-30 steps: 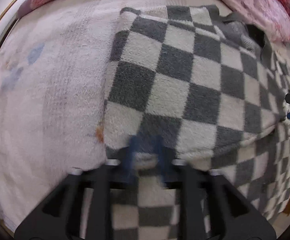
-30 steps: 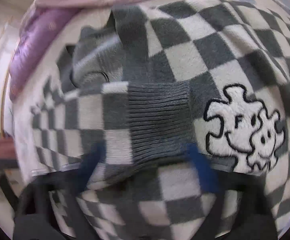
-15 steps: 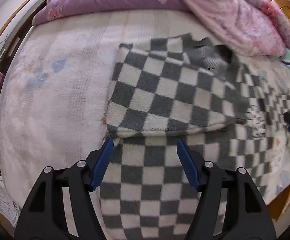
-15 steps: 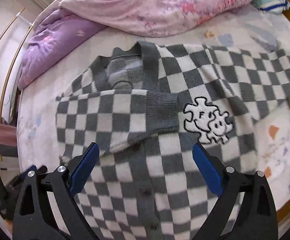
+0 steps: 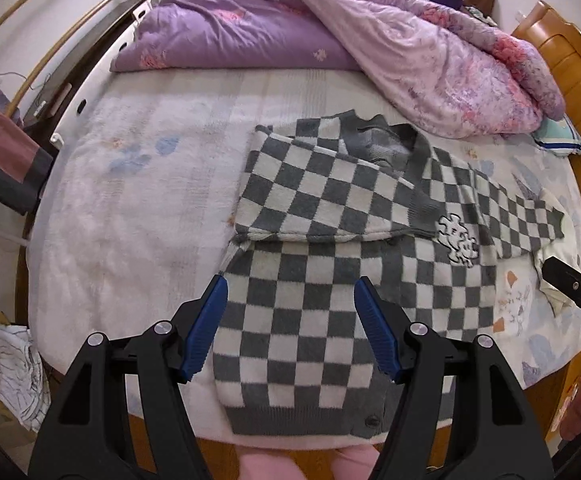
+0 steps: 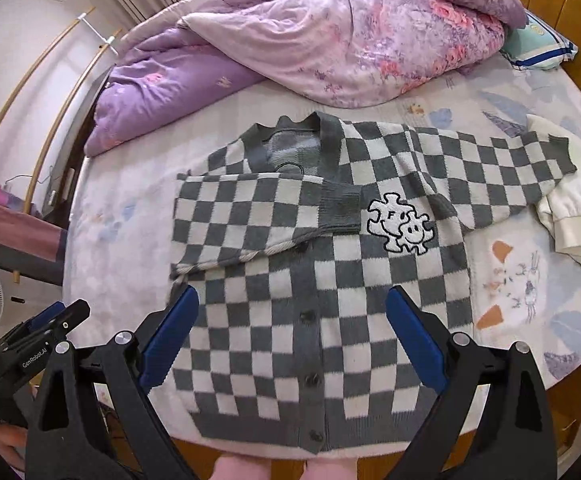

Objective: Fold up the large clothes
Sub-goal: 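Move both tools back and over the other sleeve of the cardigan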

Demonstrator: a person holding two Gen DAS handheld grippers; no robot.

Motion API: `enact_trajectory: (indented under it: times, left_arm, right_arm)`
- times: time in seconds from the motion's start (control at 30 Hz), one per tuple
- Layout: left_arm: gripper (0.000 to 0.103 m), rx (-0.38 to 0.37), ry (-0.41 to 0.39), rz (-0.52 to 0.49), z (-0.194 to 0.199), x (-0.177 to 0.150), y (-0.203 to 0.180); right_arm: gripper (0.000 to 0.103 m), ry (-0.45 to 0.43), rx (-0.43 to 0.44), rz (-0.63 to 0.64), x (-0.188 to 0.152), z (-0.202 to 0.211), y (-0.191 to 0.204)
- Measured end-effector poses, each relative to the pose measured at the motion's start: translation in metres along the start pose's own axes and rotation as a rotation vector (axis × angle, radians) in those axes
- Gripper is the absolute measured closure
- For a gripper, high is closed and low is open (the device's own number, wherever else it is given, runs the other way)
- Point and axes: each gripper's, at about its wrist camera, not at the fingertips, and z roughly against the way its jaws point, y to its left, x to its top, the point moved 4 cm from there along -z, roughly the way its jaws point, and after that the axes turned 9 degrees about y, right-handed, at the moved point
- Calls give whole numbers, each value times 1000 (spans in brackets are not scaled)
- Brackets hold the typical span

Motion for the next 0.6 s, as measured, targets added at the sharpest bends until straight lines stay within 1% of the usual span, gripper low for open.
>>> enact_trajectory:
  times: [0.07,0.13,0.2,0.23,0.3,0.37,0.5,0.6]
  left_arm:
    - [36,4,-26,-7,15,-11,-4]
    - [36,1,-30,-6,26,-22,-7]
    - [36,-25,-38,-12,37,-33,-11]
    - [36,-35,-42,-26,41,-38,-14]
    - [36,-28,-54,-67,48,-48,-20]
    - [36,-57,-62,-111,54,-58,-28]
    - [36,-74,-59,-165,61,-74,-39]
    - [36,-95,-72,-225,69,-85,-53]
  right_arm:
    - [12,-8,-10,1,-12,9,1]
    - [12,-12,-10,-13,-27,18,0]
    - [12,-17,0,-40,-44,27,-2]
    - [12,-21,-3,-47,-50,30,-3]
    - [12,-40,-19,-68,-66,39,-6]
    - [12,-53,-23,-94,-79,47,-8]
    - [12,-102,-18,-202,-108,72,-20]
    - [12,-144,-43,-273,-126,91,-34]
